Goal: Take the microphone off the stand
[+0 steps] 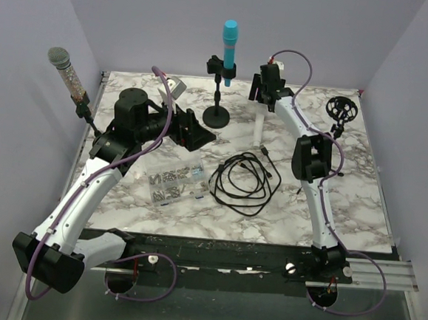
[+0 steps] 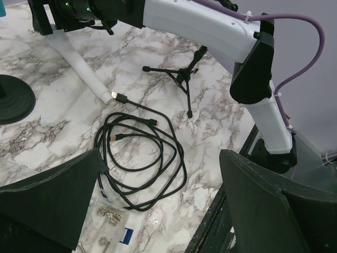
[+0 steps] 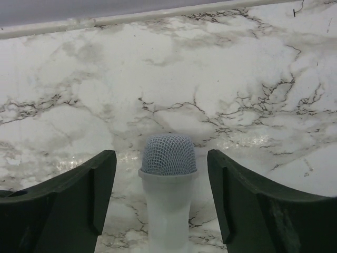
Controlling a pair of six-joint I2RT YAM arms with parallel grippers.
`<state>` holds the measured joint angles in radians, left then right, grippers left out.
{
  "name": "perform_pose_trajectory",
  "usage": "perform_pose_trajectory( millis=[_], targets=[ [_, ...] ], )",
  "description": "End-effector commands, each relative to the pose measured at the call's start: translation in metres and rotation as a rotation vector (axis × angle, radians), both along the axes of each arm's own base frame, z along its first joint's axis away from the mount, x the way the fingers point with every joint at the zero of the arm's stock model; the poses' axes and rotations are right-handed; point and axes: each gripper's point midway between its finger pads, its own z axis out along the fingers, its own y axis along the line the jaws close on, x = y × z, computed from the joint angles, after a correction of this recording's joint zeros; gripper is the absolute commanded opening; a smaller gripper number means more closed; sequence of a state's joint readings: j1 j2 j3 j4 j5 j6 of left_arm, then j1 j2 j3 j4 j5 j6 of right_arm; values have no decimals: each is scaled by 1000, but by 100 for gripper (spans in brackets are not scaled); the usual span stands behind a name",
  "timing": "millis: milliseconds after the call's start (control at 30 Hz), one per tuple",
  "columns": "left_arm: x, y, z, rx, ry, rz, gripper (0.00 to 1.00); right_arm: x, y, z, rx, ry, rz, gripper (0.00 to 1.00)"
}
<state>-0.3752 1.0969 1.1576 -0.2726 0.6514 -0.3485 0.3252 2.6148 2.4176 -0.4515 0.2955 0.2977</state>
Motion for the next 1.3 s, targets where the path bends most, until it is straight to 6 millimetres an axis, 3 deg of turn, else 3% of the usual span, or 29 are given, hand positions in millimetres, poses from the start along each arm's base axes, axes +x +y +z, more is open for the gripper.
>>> perform_pose_trajectory(
  millis=[0,133,233,433,800,933,1033,1167,1267],
  targets=[
    [-3,-2,18,-13,-43,-5,99,-5,2,52,14,-40,40,79],
    [-2,-3,16,-8,-40,-5,99,-20,4,91,20,-60,56,87],
    [-1,-4,12,0,-29,-7,99,-41,4,109,25,-50,64,89],
    [-1,-8,9,9,-18,-19,99,-112,-3,152,118,-77,115,89],
    [-5,-14,7,14,-13,-38,99,-247,-31,193,246,-201,180,90],
    [-6,-18,4,24,-9,-46,99,-279,-53,210,246,-277,128,89],
    [-6,-20,0,36,-5,-47,99,-295,-82,220,208,-329,14,88],
    [-7,-22,-4,65,-13,-38,99,-310,-138,220,76,-361,-237,87],
    [-9,-26,-6,80,-19,-42,99,-315,-156,218,-6,-339,-312,87]
  ],
)
